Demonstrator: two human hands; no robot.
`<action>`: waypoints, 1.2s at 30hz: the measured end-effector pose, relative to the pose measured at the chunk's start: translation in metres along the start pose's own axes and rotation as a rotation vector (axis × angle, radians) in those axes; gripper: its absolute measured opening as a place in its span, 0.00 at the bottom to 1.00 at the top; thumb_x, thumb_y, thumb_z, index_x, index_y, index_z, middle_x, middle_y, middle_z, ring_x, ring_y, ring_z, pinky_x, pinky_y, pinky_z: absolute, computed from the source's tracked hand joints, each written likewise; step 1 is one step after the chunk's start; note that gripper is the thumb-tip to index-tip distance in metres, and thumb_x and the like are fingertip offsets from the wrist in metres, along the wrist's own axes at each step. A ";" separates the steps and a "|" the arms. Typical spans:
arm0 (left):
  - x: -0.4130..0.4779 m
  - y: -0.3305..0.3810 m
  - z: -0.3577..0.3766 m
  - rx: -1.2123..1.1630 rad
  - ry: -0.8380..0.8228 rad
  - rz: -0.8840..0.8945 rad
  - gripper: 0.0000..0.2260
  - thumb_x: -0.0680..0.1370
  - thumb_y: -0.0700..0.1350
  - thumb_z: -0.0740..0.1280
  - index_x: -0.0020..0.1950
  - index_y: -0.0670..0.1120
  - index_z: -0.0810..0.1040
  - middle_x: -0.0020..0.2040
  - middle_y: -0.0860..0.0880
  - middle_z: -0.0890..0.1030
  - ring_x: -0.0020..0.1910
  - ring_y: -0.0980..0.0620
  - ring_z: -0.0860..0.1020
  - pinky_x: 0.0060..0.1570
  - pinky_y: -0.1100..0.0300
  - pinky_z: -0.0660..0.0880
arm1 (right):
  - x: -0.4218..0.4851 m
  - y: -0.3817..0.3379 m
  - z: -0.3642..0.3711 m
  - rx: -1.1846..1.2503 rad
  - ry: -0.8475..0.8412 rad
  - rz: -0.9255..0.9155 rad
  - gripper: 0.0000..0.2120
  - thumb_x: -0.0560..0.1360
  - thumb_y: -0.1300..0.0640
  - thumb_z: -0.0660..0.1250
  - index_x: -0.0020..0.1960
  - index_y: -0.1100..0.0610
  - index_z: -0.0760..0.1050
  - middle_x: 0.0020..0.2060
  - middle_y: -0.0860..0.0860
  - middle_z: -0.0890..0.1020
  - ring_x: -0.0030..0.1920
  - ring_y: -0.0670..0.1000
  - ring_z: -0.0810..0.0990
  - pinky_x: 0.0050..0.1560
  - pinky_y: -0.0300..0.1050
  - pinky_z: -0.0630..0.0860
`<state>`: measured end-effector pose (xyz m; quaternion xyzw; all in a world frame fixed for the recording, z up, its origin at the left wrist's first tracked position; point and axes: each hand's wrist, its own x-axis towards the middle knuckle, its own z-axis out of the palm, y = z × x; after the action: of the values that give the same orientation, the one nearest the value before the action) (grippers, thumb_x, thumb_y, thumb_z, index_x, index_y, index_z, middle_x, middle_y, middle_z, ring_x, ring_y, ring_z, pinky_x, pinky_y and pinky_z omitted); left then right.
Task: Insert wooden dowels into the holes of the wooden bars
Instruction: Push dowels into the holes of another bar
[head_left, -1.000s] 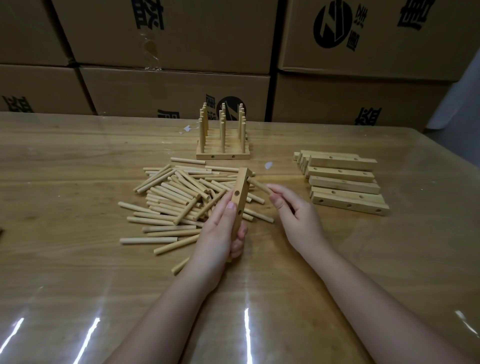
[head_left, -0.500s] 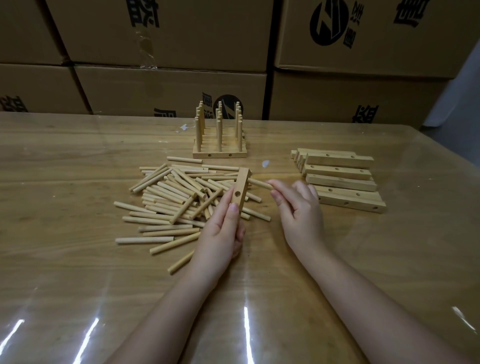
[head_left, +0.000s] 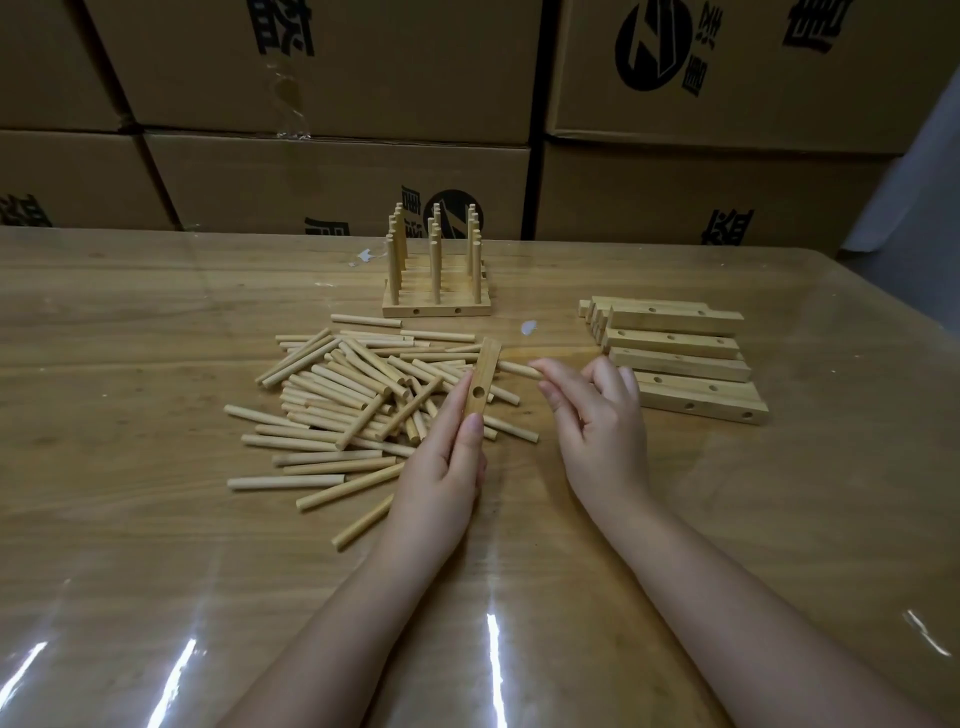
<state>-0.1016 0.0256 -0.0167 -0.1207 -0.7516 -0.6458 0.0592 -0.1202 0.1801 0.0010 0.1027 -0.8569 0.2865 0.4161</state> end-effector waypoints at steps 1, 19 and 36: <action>0.000 0.000 0.000 0.001 0.001 0.002 0.19 0.81 0.50 0.57 0.71 0.64 0.64 0.31 0.59 0.74 0.32 0.56 0.73 0.34 0.61 0.71 | 0.000 0.000 0.000 0.006 -0.006 0.002 0.09 0.76 0.58 0.65 0.53 0.54 0.81 0.33 0.52 0.71 0.38 0.54 0.69 0.38 0.42 0.64; -0.002 0.012 -0.004 0.040 -0.032 -0.018 0.18 0.80 0.52 0.57 0.67 0.71 0.62 0.66 0.34 0.69 0.67 0.33 0.66 0.65 0.33 0.64 | -0.001 0.005 0.004 0.135 -0.027 0.081 0.06 0.76 0.56 0.64 0.46 0.58 0.78 0.38 0.46 0.78 0.40 0.51 0.72 0.39 0.37 0.64; 0.003 0.018 -0.009 -0.366 0.031 -0.305 0.10 0.82 0.51 0.55 0.61 0.51 0.71 0.29 0.51 0.70 0.22 0.57 0.64 0.20 0.67 0.61 | -0.001 0.008 0.003 0.461 0.005 0.315 0.24 0.76 0.39 0.50 0.70 0.43 0.57 0.51 0.51 0.69 0.47 0.40 0.69 0.47 0.26 0.67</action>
<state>-0.1000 0.0194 0.0025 -0.0048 -0.6304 -0.7747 -0.0504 -0.1247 0.1848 -0.0047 0.0595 -0.7734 0.5355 0.3340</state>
